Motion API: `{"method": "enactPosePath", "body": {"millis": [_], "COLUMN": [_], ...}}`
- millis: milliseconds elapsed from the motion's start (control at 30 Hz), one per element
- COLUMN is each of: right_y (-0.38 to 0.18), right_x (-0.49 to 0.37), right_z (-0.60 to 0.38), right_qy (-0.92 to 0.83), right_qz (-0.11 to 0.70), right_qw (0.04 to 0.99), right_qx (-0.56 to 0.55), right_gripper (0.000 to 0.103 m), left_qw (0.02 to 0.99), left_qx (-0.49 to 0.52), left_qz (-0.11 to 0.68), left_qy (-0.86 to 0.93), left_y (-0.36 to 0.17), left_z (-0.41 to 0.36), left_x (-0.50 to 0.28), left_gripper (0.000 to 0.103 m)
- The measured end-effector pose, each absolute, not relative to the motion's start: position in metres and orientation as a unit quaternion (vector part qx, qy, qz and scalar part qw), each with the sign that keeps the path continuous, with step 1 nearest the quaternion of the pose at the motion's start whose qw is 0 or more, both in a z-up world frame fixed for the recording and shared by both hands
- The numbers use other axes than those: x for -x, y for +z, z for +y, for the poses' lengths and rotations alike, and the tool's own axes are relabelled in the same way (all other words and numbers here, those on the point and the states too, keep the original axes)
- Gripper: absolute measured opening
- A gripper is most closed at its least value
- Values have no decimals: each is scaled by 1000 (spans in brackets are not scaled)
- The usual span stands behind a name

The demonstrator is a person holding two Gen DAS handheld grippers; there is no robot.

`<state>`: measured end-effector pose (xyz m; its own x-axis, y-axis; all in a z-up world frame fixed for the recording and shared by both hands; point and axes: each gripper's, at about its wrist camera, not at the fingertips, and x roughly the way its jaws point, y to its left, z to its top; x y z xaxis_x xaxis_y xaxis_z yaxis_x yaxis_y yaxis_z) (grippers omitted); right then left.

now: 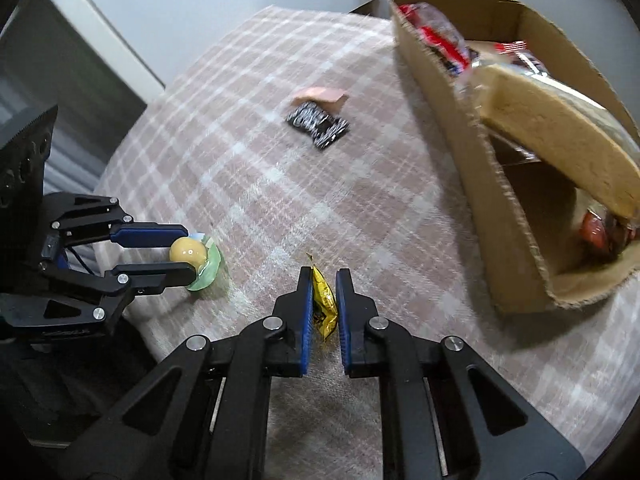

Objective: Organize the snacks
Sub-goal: 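Lift both held snacks and carry them over the box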

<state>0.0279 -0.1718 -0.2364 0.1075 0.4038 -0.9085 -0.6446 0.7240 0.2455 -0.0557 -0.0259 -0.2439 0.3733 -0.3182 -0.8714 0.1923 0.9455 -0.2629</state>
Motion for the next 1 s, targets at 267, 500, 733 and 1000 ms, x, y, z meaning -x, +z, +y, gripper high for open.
{"method": "enactPosePath", "body": {"millis": [267,500,733,1000], "right_y": [-196,-164,-151,-148], "right_x": [-42,-63,-88,-122], "right_z": [-190,-207,-226,-257], "right_qy": [337,308,276,232], "right_qz": [541,519,507,506], "right_qw": [768,797,817,831], "right_qx": [61,35,21,6], "right_gripper": [11,11,11,11], "left_qw": [840,857,868,875], "left_qx": [58,43,33,20], "left_qz": [516,488,464,450], "left_qy": [-157,-161,-170,-180], "left_y": [-215,-182,-158,-148], "left_z": [-23,-27,-40,-55], "left_x": [28,-11,-44,-78], "left_gripper": [28,28,28,28]}}
